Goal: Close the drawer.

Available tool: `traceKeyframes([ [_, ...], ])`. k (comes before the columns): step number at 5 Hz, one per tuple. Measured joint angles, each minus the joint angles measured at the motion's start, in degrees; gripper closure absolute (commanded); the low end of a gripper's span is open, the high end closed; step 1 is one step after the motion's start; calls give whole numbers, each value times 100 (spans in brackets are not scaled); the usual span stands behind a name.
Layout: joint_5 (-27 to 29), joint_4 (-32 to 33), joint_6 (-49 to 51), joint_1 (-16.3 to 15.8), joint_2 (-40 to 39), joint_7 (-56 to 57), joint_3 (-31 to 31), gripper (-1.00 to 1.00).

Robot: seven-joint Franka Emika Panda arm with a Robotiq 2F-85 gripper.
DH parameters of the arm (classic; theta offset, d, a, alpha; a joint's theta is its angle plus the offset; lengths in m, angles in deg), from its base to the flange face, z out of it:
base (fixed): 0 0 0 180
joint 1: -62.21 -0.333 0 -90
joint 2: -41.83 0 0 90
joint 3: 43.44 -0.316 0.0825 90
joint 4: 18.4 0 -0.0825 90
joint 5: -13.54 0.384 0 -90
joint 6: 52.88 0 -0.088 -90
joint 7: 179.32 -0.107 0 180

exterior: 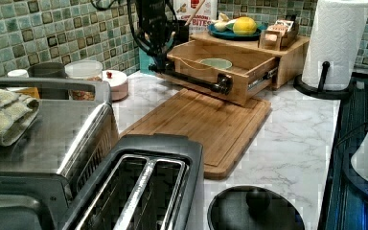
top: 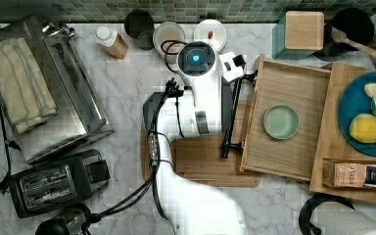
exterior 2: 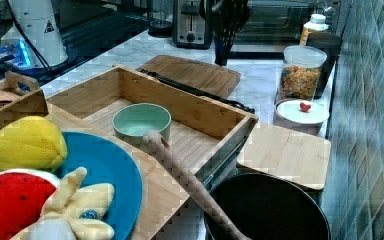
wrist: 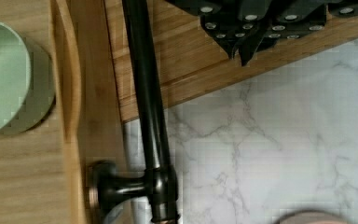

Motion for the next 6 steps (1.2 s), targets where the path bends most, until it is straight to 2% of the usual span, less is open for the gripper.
traceKeyframes([
  [2, -289, 151, -657, -276, -452, 0, 130, 100],
  [4, -406, 291, -439, -607, -469, -4, 372, 100],
  [6, -736, 325, -450, -571, -470, 3, 419, 100],
])
